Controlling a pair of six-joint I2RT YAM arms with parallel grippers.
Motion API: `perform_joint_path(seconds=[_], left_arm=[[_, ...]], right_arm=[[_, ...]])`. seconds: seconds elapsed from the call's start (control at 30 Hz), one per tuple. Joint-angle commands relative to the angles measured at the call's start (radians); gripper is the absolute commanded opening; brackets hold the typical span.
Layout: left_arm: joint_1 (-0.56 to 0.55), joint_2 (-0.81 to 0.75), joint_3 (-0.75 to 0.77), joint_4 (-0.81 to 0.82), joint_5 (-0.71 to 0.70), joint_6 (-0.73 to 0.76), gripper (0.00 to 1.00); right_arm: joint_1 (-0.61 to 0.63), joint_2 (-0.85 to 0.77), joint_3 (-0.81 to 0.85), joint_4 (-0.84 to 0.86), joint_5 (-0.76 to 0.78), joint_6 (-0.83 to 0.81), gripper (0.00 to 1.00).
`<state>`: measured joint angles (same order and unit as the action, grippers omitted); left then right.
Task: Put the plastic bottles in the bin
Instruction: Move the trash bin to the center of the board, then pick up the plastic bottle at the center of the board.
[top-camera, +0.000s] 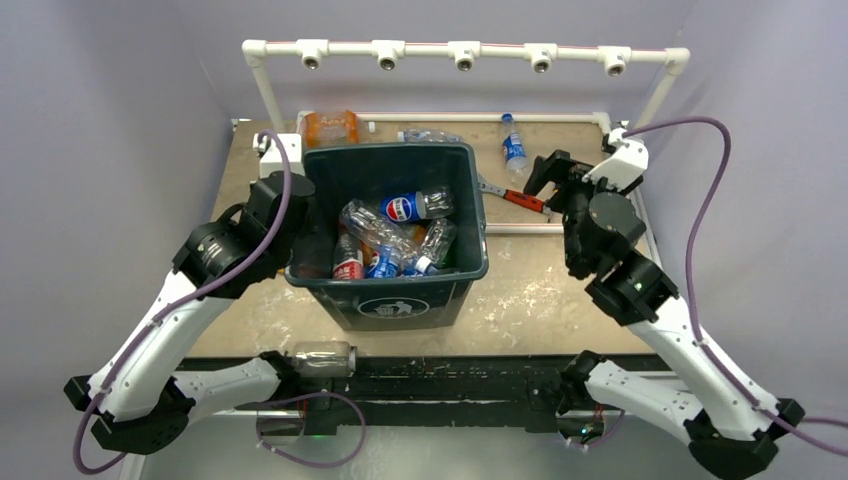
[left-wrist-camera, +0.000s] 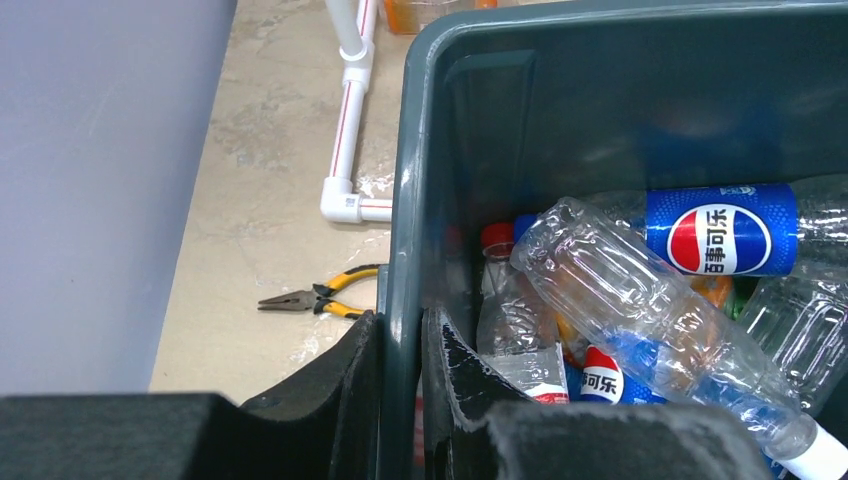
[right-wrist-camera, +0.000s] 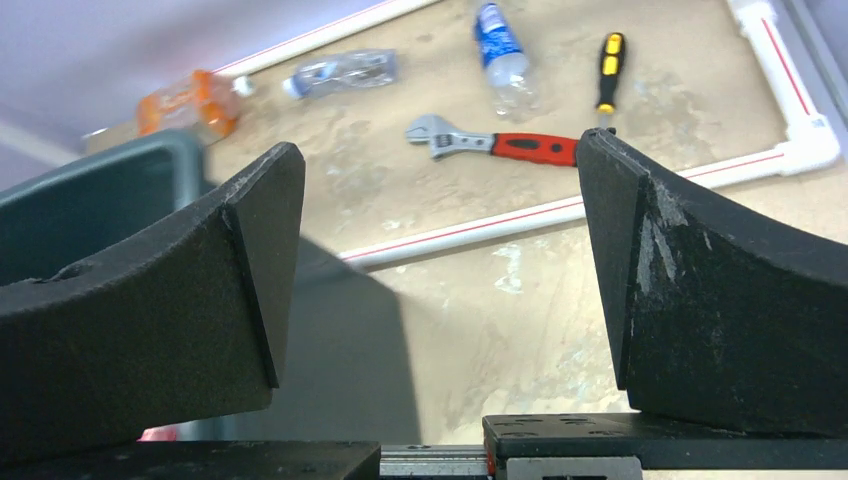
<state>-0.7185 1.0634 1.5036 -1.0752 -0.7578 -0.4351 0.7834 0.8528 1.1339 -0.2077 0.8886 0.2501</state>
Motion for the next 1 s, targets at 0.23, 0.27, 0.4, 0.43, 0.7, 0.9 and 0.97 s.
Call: perform_joint_path(seconds=[0.23,0.27,0.4,0.43,0.7,0.9,0.97], left_arm=[[0.008,-0.079,-0.108,0.158,0.033,0.021,0.00],[0.008,-0.081,-0.119,0.173,0.052,0.027,0.00],[0.008,-0.097,-0.168,0.248,0.131,0.049,0.00],[0.008,-0.104,-0.183,0.268,0.150,0.054,0.00],[0.008,-0.167,-0.312,0.400,0.283,0.104,0.00],[0.007,-0.189,-0.364,0.424,0.315,0.129,0.00],[0.008,-0.189,-0.364,0.422,0.320,0.132,0.00]], right_arm=[[-0.373,0.090,-0.288,0.245,-0.392,0.254,0.95],[-0.374,0.109,-0.329,0.301,-0.405,0.271,0.94],[-0.387,0.281,-0.375,0.458,-0.400,0.271,0.97],[-0.398,0.343,-0.359,0.481,-0.403,0.260,0.98],[-0.512,0.732,-0.156,0.590,-0.450,0.138,0.99],[-0.560,0.930,-0.038,0.632,-0.506,0.066,0.99],[-0.566,0.988,0.017,0.637,-0.519,0.048,0.99]])
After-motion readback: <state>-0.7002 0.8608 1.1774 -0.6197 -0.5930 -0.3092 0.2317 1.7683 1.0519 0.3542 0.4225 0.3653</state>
